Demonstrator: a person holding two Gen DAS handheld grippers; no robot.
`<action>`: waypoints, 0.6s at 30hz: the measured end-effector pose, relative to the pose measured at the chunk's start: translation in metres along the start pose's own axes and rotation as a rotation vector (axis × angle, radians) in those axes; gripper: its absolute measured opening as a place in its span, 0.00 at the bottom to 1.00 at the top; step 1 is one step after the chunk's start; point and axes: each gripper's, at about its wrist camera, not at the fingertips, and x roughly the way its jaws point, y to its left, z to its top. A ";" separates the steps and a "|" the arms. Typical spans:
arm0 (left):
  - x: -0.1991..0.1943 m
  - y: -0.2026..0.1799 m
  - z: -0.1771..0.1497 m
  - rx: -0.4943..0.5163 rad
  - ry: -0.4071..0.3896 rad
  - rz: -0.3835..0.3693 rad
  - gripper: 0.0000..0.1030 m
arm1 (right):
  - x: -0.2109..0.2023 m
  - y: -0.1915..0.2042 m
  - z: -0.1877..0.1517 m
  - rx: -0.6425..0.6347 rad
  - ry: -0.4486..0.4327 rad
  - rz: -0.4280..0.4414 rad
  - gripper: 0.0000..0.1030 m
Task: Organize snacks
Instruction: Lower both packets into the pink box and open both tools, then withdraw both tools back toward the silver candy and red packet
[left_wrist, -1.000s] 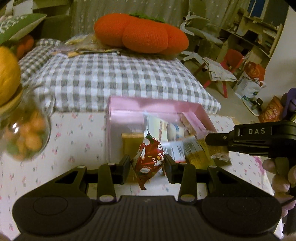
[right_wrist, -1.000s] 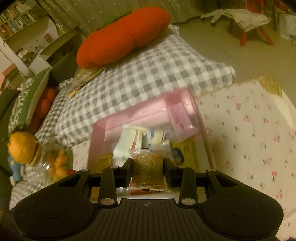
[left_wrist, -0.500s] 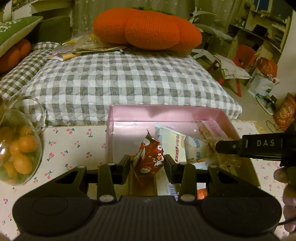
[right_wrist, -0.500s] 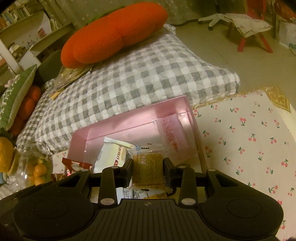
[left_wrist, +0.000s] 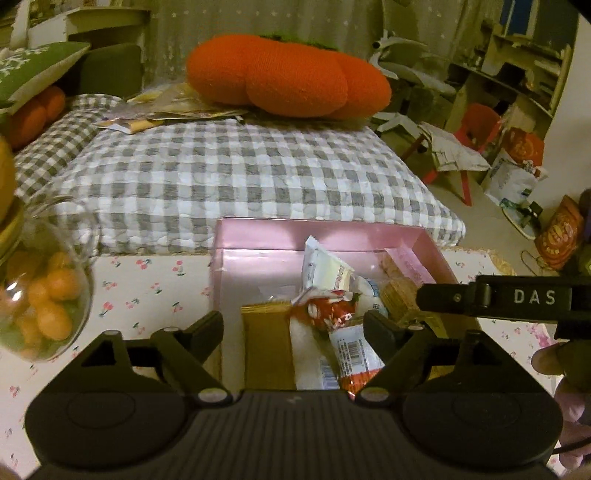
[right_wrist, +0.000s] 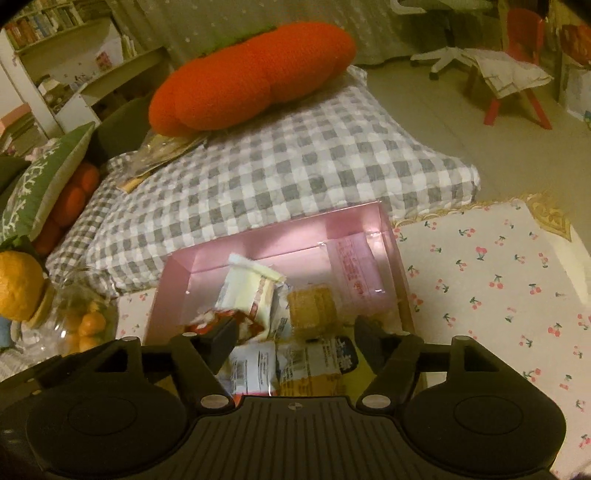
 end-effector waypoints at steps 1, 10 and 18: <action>-0.004 0.002 -0.001 -0.013 -0.003 -0.005 0.83 | -0.004 0.000 -0.001 -0.004 0.000 0.002 0.72; -0.036 0.017 -0.017 -0.048 -0.005 0.001 0.90 | -0.036 0.006 -0.018 -0.042 -0.009 0.001 0.81; -0.056 0.022 -0.041 -0.042 0.002 0.005 0.94 | -0.055 0.022 -0.046 -0.117 -0.010 -0.002 0.85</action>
